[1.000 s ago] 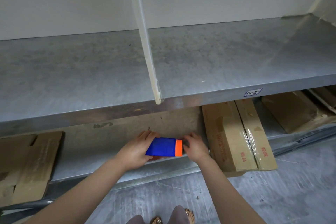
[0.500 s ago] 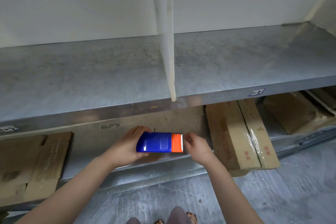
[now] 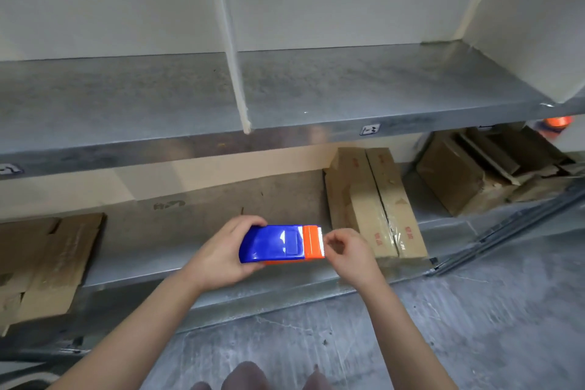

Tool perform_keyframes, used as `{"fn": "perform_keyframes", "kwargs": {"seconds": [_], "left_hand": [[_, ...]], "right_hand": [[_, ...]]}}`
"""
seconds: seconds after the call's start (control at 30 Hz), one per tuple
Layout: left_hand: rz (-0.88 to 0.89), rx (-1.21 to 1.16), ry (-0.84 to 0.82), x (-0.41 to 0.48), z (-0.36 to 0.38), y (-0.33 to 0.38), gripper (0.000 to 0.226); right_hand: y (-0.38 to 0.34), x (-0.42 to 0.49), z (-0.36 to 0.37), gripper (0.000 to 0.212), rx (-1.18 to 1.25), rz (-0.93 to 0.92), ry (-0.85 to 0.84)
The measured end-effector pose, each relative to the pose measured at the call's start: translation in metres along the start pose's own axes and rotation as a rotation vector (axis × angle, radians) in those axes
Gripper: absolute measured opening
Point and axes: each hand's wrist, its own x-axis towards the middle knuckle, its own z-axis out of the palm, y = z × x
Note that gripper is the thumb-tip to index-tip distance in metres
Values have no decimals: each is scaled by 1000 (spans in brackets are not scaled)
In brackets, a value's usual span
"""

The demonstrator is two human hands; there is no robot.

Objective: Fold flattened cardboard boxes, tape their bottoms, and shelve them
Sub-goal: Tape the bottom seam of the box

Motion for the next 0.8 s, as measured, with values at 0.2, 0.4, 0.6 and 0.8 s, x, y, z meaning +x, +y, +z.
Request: {"fn": "perform_keyframes", "kwargs": {"seconds": [0.2,0.4,0.6,0.8], "left_hand": [[15,-64,4,-1,29,58,67],[-40,-28,67,-6,55,112,66],[-128,-24,84,-7,72,144,67],[-181,-47,47,-7,71,156,70]], "right_hand": [[24,-28,-58,19,145,51,-24],[54,-33,-101,10,198,101,-178],[76,-29,-124,15,246,96,-204],[107,-30,-139,18,234,158,-73]]}}
